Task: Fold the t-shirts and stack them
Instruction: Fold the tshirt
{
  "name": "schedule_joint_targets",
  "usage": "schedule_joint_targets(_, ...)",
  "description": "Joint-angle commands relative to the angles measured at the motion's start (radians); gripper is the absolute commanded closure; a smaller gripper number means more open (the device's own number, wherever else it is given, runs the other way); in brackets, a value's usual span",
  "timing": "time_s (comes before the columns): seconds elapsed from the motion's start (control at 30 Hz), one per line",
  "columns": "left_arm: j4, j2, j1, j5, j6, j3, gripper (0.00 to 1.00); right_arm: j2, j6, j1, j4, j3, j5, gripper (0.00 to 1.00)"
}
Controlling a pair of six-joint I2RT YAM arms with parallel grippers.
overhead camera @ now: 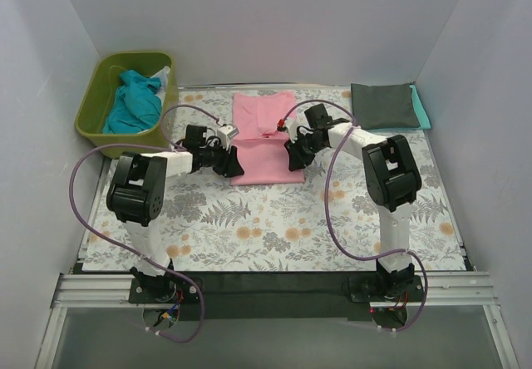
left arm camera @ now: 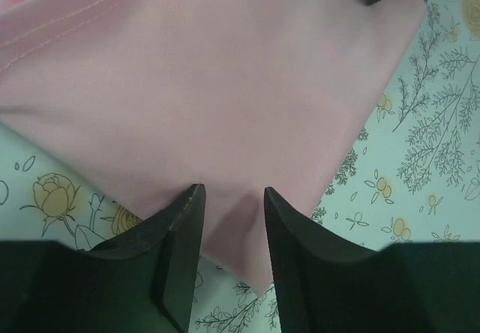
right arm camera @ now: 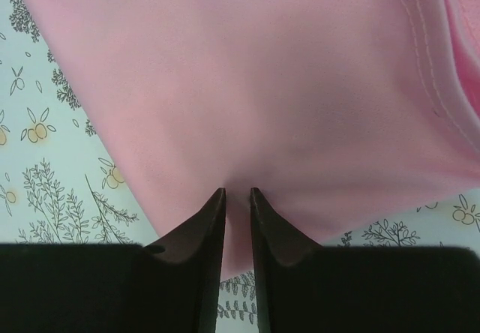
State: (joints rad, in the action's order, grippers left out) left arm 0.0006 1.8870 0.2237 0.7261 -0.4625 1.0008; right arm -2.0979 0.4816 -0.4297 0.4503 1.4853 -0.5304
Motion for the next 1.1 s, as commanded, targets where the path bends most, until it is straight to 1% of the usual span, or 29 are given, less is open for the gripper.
schedule_joint_targets(0.0, -0.111, 0.032, 0.012, -0.034, -0.012, 0.074, 0.64, -0.031, -0.038, -0.006, 0.014, -0.049, 0.009, 0.77)
schedule_joint_targets(0.03, -0.188, 0.05, 0.017, -0.031, -0.002, 0.105, 0.65, -0.025, -0.04, -0.006, 0.014, -0.057, 0.009, 0.77)
schedule_joint_targets(0.13, -0.296, 0.043, 0.032, -0.021, 0.007, 0.095, 0.67, 0.018, -0.04, -0.007, 0.024, -0.101, 0.004, 0.76)
schedule_joint_targets(0.23, -0.335, -0.015, 0.055, -0.027, 0.027, 0.046, 0.68, 0.073, -0.035, -0.012, 0.047, -0.172, -0.019, 0.75)
schedule_joint_targets(0.33, -0.381, -0.083, 0.075, -0.022, 0.028, -0.025, 0.7, 0.137, -0.037, -0.02, 0.063, -0.236, -0.04, 0.76)
schedule_joint_targets(0.37, -0.383, -0.106, 0.081, -0.022, 0.03, -0.071, 0.7, 0.177, -0.04, -0.023, 0.068, -0.287, -0.063, 0.75)
schedule_joint_targets(0.5, -0.424, -0.233, 0.101, -0.001, 0.021, -0.154, 0.71, 0.301, -0.031, -0.059, 0.083, -0.431, -0.071, 0.74)
schedule_joint_targets(0.57, -0.477, -0.276, 0.111, 0.07, 0.039, -0.177, 0.72, 0.372, -0.031, -0.066, 0.114, -0.474, -0.088, 0.73)
schedule_joint_targets(0.6, -0.499, -0.308, 0.124, 0.056, 0.06, -0.18, 0.74, 0.398, -0.032, -0.07, 0.128, -0.5, -0.1, 0.73)
schedule_joint_targets(0.63, -0.507, -0.369, 0.129, 0.047, 0.056, -0.18, 0.74, 0.426, -0.032, -0.072, 0.142, -0.517, -0.112, 0.72)
schedule_joint_targets(0.67, -0.517, -0.399, 0.129, 0.064, 0.058, -0.173, 0.73, 0.491, -0.031, -0.072, 0.152, -0.528, -0.126, 0.7)
schedule_joint_targets(0.7, -0.536, -0.423, 0.129, 0.073, 0.067, -0.156, 0.72, 0.528, -0.025, -0.072, 0.162, -0.548, -0.117, 0.67)
schedule_joint_targets(0.73, -0.566, -0.472, 0.129, 0.081, 0.076, -0.148, 0.68, 0.565, -0.011, -0.072, 0.166, -0.553, -0.105, 0.64)
schedule_joint_targets(0.77, -0.573, -0.505, 0.129, 0.087, 0.099, -0.148, 0.67, 0.638, 0.003, -0.072, 0.166, -0.557, -0.056, 0.61)
schedule_joint_targets(0.83, -0.574, -0.577, 0.131, 0.096, 0.14, -0.174, 0.63, 0.709, 0.064, -0.075, 0.168, -0.577, -0.011, 0.55)
schedule_joint_targets(0.87, -0.571, -0.647, 0.132, 0.093, 0.178, -0.191, 0.61, 0.778, 0.087, -0.083, 0.163, -0.592, 0.048, 0.54)
schedule_joint_targets(0.9, -0.561, -0.689, 0.143, 0.07, 0.241, -0.215, 0.6, 0.806, 0.109, -0.092, 0.151, -0.611, 0.078, 0.54)
schedule_joint_targets(0.93, -0.527, -0.725, 0.149, 0.055, 0.277, -0.27, 0.59, 0.835, 0.129, -0.131, 0.116, -0.647, 0.119, 0.55)
schedule_joint_targets(0.97, -0.51, -0.799, 0.154, 0.041, 0.309, -0.306, 0.57, 0.858, 0.135, -0.156, 0.105, -0.66, 0.207, 0.57)
schedule_joint_targets(1.0, -0.495, -0.831, 0.167, 0.026, 0.393, -0.339, 0.57, 0.858, 0.141, -0.205, 0.099, -0.669, 0.24, 0.59)
schedule_joint_targets(1.03, -0.446, -0.863, 0.175, -0.011, 0.425, -0.373, 0.56, 0.858, 0.146, -0.224, 0.079, -0.681, 0.265, 0.62)
schedule_joint_targets(1.07, -0.421, -0.897, 0.181, -0.037, 0.453, -0.451, 0.55, 0.857, 0.15, -0.236, 0.068, -0.7, 0.297, 0.62)
